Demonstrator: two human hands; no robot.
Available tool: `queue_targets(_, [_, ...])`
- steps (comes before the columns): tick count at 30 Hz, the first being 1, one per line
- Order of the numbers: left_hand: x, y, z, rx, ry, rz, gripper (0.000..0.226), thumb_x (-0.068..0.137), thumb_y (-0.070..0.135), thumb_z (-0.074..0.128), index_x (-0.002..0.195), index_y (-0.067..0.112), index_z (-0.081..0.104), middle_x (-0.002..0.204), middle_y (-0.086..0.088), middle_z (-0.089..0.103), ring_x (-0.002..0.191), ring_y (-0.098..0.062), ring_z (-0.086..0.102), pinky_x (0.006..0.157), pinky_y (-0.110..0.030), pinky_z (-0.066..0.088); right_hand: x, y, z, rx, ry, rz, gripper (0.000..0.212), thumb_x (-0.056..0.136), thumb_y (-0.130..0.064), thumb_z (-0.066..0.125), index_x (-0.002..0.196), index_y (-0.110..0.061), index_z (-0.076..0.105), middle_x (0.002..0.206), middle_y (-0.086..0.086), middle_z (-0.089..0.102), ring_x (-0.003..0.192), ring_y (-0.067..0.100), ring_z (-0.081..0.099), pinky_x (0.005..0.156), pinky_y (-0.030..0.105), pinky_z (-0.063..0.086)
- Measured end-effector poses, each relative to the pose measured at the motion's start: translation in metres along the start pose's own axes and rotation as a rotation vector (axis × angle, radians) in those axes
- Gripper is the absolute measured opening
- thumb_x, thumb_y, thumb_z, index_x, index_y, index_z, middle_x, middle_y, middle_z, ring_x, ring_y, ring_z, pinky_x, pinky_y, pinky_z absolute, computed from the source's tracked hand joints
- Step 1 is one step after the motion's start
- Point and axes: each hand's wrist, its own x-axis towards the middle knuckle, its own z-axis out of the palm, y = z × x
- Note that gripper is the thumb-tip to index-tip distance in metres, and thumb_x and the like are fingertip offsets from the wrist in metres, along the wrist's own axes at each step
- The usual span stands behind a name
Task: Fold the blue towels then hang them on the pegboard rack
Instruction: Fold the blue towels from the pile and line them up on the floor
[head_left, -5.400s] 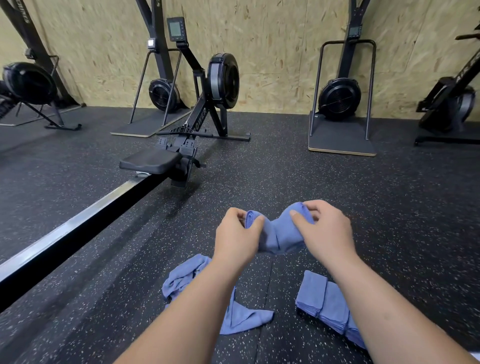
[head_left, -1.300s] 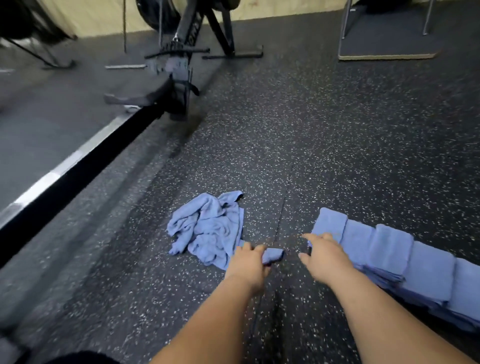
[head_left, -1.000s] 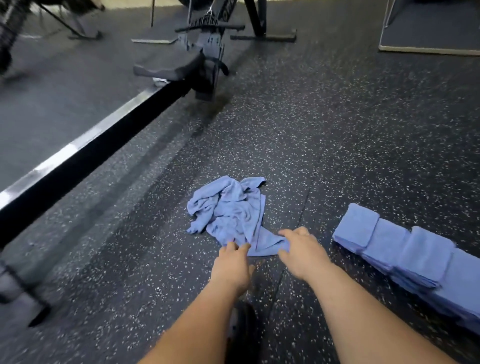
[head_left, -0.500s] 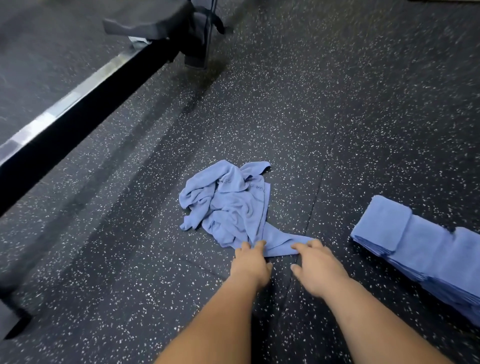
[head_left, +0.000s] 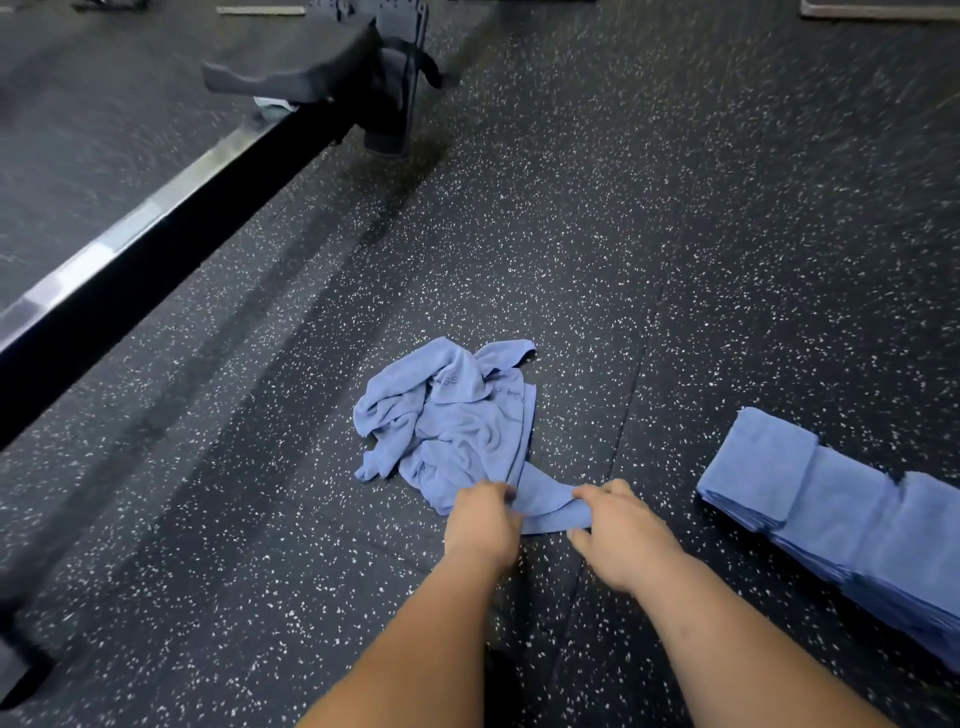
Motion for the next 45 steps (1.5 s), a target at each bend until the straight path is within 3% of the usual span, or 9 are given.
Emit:
queue_targets(7, [-0.033,0.024,-0.052,-0.220,0.166,-0.009,0.004,0.094,0.026,0.075,0.094,0.030,0.073,0.085,0.009,0.074,0.083,-0.012,0.070,0.075,-0.026,0.054,-0.035,-0.010,-0.035,-0.008,0.057,-0.008,0.053,0.105,-0.041,0.056,0.155,-0.033,0.043,0.149,0.004,0.041,0.123,0.028,0.060,0.100,0.043,0.053])
queue_targets(10, [-0.051,0.032,-0.077,-0.262,0.244,0.042,0.019,0.095,0.018,0.069,0.084,0.032,0.065,0.085,0.011,0.074,0.081,-0.014,0.071,0.079,-0.032,0.059,-0.059,-0.017,-0.051,-0.027,0.079,-0.037,0.053,0.104,-0.043,0.057,0.154,-0.033,0.045,0.149,0.005,0.044,0.125,0.030,0.059,0.104,0.042,0.051])
queue_targets(16, [-0.097,0.053,-0.138,-0.422,0.359,0.150,0.015,0.100,0.015,0.062,0.106,0.028,0.067,0.094,0.015,0.072,0.080,-0.007,0.065,0.068,-0.024,0.045,-0.109,-0.041,-0.090,0.056,0.192,-0.150,0.050,0.103,-0.042,0.062,0.151,-0.035,0.050,0.141,-0.001,0.060,0.120,0.024,0.062,0.101,0.040,0.052])
queue_targets(21, [-0.146,0.078,-0.200,-0.521,0.420,0.288,0.023,0.098,0.008,0.064,0.112,0.027,0.067,0.099,0.010,0.068,0.082,-0.007,0.064,0.062,-0.013,0.042,-0.159,-0.063,-0.127,0.118,0.337,-0.253,0.045,0.102,-0.040,0.064,0.146,-0.039,0.056,0.128,-0.013,0.067,0.102,0.015,0.064,0.086,0.032,0.049])
queue_targets(24, [-0.177,0.095,-0.234,-0.508,0.434,0.428,0.026,0.093,0.012,0.069,0.112,0.031,0.067,0.097,0.014,0.067,0.085,-0.007,0.065,0.073,-0.025,0.052,-0.195,-0.075,-0.146,0.180,0.438,-0.329,0.043,0.100,-0.040,0.066,0.141,-0.047,0.056,0.121,-0.018,0.067,0.098,0.013,0.065,0.089,0.035,0.052])
queue_targets(28, [-0.216,0.113,-0.262,-0.520,0.329,0.630,0.025,0.087,0.013,0.076,0.105,0.031,0.069,0.087,0.009,0.073,0.074,-0.007,0.067,0.081,-0.029,0.057,-0.246,-0.086,-0.169,0.314,0.573,-0.455,0.050,0.096,-0.037,0.074,0.140,-0.051,0.056,0.113,-0.024,0.069,0.096,0.005,0.068,0.094,0.033,0.055])
queue_targets(32, [-0.249,0.122,-0.270,-0.618,0.250,0.752,0.021,0.084,0.014,0.080,0.100,0.025,0.071,0.088,0.003,0.079,0.080,-0.018,0.075,0.084,-0.039,0.062,-0.290,-0.086,-0.179,0.363,0.662,-0.537,0.040,0.091,-0.031,0.081,0.126,-0.045,0.068,0.104,-0.025,0.073,0.091,-0.012,0.066,0.084,0.012,0.049])
queue_targets(37, [-0.278,0.123,-0.269,-0.735,0.143,0.814,0.020,0.087,0.006,0.086,0.097,0.013,0.070,0.081,-0.003,0.074,0.076,-0.012,0.067,0.074,-0.029,0.055,-0.314,-0.078,-0.178,0.348,0.705,-0.527,0.017,0.090,-0.029,0.083,0.098,-0.041,0.076,0.089,-0.024,0.076,0.084,-0.002,0.071,0.085,0.032,0.059])
queue_targets(45, [-0.269,0.140,-0.255,-0.527,0.087,0.788,0.015,0.082,0.030,0.082,0.091,0.027,0.070,0.075,0.013,0.067,0.069,-0.010,0.059,0.071,-0.037,0.052,-0.332,-0.055,-0.191,0.280,0.846,-0.404,0.011,0.098,-0.032,0.068,0.093,-0.041,0.074,0.077,-0.014,0.071,0.074,0.004,0.063,0.070,0.031,0.051])
